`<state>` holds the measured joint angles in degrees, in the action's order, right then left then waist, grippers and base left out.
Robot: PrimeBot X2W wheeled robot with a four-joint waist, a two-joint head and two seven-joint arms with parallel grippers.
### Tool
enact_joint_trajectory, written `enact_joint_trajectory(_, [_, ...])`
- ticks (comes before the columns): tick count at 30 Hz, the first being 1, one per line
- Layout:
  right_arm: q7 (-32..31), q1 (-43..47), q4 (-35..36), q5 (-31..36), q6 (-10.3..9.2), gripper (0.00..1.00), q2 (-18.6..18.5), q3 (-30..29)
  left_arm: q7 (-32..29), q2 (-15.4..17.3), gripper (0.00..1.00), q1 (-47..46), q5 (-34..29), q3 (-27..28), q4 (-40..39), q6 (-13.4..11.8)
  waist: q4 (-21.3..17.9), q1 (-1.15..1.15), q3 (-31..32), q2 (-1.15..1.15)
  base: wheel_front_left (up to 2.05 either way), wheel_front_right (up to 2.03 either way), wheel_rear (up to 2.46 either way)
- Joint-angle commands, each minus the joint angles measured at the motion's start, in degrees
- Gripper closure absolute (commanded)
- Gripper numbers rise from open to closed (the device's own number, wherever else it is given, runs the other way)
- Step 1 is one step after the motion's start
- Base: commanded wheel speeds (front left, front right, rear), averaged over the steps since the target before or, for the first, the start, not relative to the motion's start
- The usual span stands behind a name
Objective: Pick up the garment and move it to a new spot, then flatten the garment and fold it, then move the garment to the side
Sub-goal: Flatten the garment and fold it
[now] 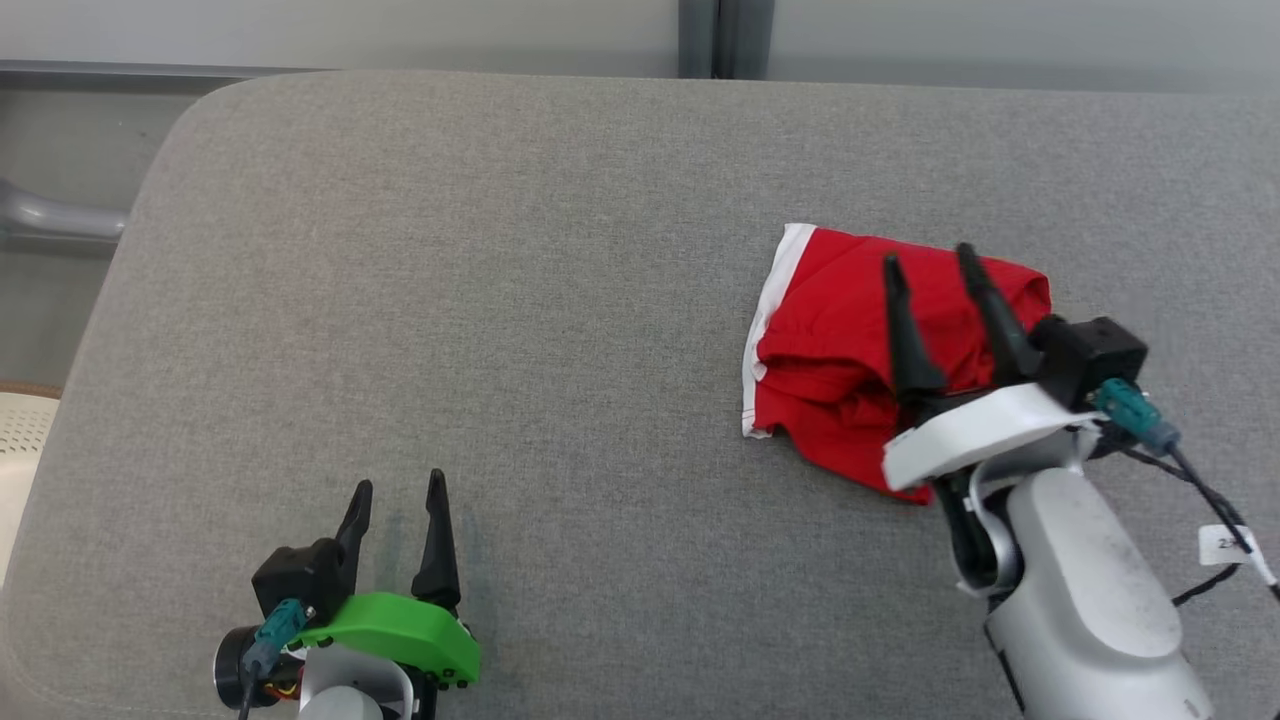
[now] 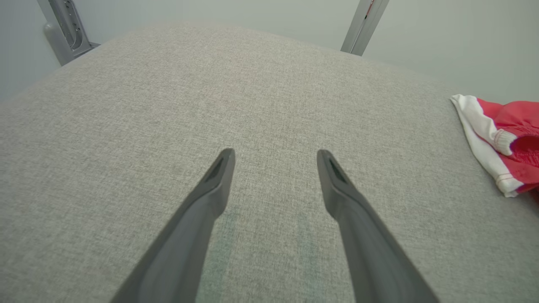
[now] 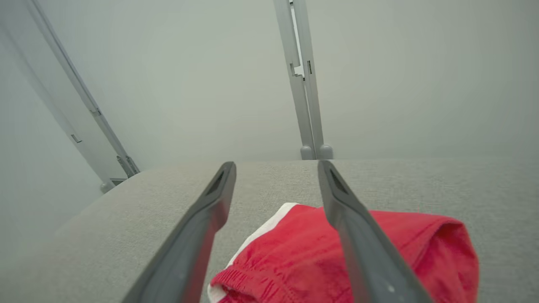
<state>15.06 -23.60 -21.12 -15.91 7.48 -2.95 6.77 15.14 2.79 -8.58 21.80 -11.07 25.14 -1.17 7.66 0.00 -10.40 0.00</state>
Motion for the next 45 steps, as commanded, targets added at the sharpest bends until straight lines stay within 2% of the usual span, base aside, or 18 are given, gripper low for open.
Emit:
enact_joint_trajectory(1, [0.12, 0.97, 0.52, -0.91, 0.01, 0.00, 0.01, 3.00, -0.05, 0.25, 0.00, -0.62, -0.05, -0.04, 0.18, 0.08, 0.28, 0.00, 0.07, 0.00, 0.00, 0.00, 0.00])
enact_joint_trajectory(5, [0.12, 1.66, -2.11, -5.02, 0.00, 0.00, -0.13, 12.24, -0.05, 0.25, 0.00, -0.33, 0.76, -0.37, 0.24, 0.02, 1.19, 0.00, 0.27, 0.00, 0.00, 0.00, 0.00])
enact_joint_trajectory(10, [0.13, 0.80, -7.10, -7.82, 0.00, 0.00, -0.12, 17.71, -0.05, 0.25, 0.00, 0.23, 1.18, -0.55, -0.02, -0.21, 2.42, 0.00, 0.01, 0.00, 0.00, 0.00, 0.00])
enact_joint_trajectory(18, [0.12, -0.88, -13.27, -6.80, 0.00, 0.00, -0.03, 14.82, -0.05, 0.24, 0.00, -0.14, 1.70, -1.02, -0.41, -0.45, 3.79, 0.00, -1.38, 0.00, 0.00, 0.00, 0.00])
enact_joint_trajectory(28, [0.12, -3.07, -15.44, -5.38, 0.00, 0.02, -0.07, 12.76, -0.05, 0.24, 0.00, -1.44, 2.11, -1.89, -0.82, -0.73, 5.05, 0.00, -3.43, 0.00, 0.00, 0.00, 0.00])
enact_joint_trajectory(29, [0.12, -3.18, -15.62, -5.32, 0.00, 0.09, -0.06, 12.62, -0.05, 0.25, 0.00, -1.46, 2.10, -1.98, -0.86, -0.77, 5.19, 0.00, -3.57, 0.00, 0.00, 0.00, 0.00])
enact_joint_trajectory(33, [0.12, -3.62, -15.89, -4.89, 0.00, 0.17, -0.07, 11.88, -0.05, 0.24, 0.00, -1.57, 2.68, -2.26, -0.95, -0.85, 5.62, 0.00, -4.08, 0.00, 0.00, 0.00, 0.00])
enact_joint_trajectory(34, [0.12, -3.66, -15.95, -4.71, 0.00, 0.25, -0.06, 11.72, -0.05, 0.24, 0.00, -1.58, 2.72, -2.34, -0.97, -0.90, 5.70, 0.00, -4.18, 0.00, 0.00, 0.00, 0.00])
enact_joint_trajectory(35, [0.12, -3.66, -15.94, -4.54, 0.00, 0.35, -0.06, 11.58, -0.05, 0.24, 0.00, -1.60, 2.77, -2.44, -0.98, -0.94, 5.79, 0.00, -4.29, 0.00, 0.00, 0.00, 0.00])
enact_joint_trajectory(36, [0.12, -3.65, -15.87, -4.43, 0.00, 0.56, -0.06, 11.44, -0.05, 0.24, 0.00, -1.61, 2.90, -2.48, -1.01, -1.00, 5.85, 0.00, -4.37, 0.00, 0.00, 0.00, 0.00])
enact_joint_trajectory(37, [0.12, -3.61, -15.80, -4.33, 0.00, 0.67, -0.06, 11.32, -0.05, 0.24, 0.00, -1.63, 2.95, -2.48, -1.03, -0.95, 5.90, 0.00, -4.44, 0.00, 0.00, 0.00, 0.00])
enact_joint_trajectory(39, [0.12, -3.49, -15.42, -3.98, 0.00, 1.00, -0.06, 11.16, -0.05, 0.24, 0.00, -1.52, 3.04, -2.35, -1.07, -0.98, 5.87, 0.00, -4.48, 0.00, 0.00, 0.00, 0.00])
enact_joint_trajectory(45, [0.13, -4.00, -13.87, -3.79, 0.00, 1.00, -0.06, 10.73, -0.05, 0.24, 0.00, -1.91, 3.22, -2.34, -0.88, -0.83, 5.19, 0.00, -4.91, 0.00, 0.00, 0.00, 0.00])
